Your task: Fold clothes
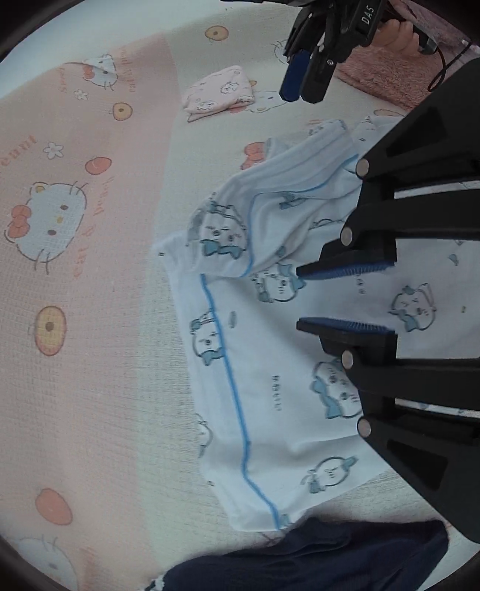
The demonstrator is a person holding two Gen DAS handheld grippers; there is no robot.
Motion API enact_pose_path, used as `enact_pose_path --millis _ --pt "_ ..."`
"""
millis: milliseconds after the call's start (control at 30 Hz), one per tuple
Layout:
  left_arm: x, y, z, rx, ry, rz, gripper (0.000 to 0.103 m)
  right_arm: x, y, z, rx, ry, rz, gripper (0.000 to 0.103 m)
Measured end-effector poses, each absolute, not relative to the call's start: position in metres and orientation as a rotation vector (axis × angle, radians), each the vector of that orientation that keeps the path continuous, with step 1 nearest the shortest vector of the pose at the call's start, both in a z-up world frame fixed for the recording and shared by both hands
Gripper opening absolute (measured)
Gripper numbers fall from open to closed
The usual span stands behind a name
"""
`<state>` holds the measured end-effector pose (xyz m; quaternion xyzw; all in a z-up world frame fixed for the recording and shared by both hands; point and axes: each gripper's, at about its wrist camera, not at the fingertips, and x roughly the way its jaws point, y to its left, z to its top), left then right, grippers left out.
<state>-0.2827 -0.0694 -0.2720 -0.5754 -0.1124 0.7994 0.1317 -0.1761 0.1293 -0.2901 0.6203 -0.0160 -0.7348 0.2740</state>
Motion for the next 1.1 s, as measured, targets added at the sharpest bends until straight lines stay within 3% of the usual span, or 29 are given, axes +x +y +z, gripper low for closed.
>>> enact_pose_path --millis 200,233,267,300,333,500,667,767,967,1100 --pt "-0.320 -0.047 -0.275 -1.639 -0.212 2.311 0.035 -0.179 0.134 -0.287 1.641 -0.042 -2.054 0.042" --pt "-0.326 -0.043 -0.275 -1.627 -0.206 2.299 0.035 -0.178 0.133 -0.289 1.642 -0.034 -2.056 0.039" --pt "-0.328 -0.042 -0.275 -1.625 -0.206 2.291 0.035 -0.176 0.131 -0.292 1.651 -0.015 -2.045 0.019" --pt "-0.330 -0.040 -0.275 -1.622 -0.206 2.284 0.035 -0.173 0.128 -0.296 1.660 0.004 -2.033 0.006" --pt "-0.332 -0.039 -0.275 -1.620 -0.207 2.276 0.035 -0.170 0.126 -0.300 1.668 0.023 -2.021 0.004" --pt "-0.325 -0.035 -0.278 -1.622 -0.232 2.257 0.036 -0.158 0.118 -0.314 1.703 0.120 -1.985 0.003" --pt "-0.327 -0.032 -0.273 -1.617 -0.303 2.262 0.036 -0.166 0.155 -0.294 1.708 0.284 -2.239 0.002" --pt "-0.329 -0.022 -0.261 -1.550 -0.267 2.276 0.036 -0.183 0.191 -0.275 1.725 0.199 -2.359 0.003" --pt "-0.346 0.007 -0.247 -1.450 -0.160 2.263 0.036 -0.198 0.243 -0.229 1.658 0.226 -2.596 0.003" --pt "-0.360 0.038 -0.253 -1.434 -0.121 2.202 0.036 -0.222 0.269 -0.254 1.811 0.185 -2.538 0.008"
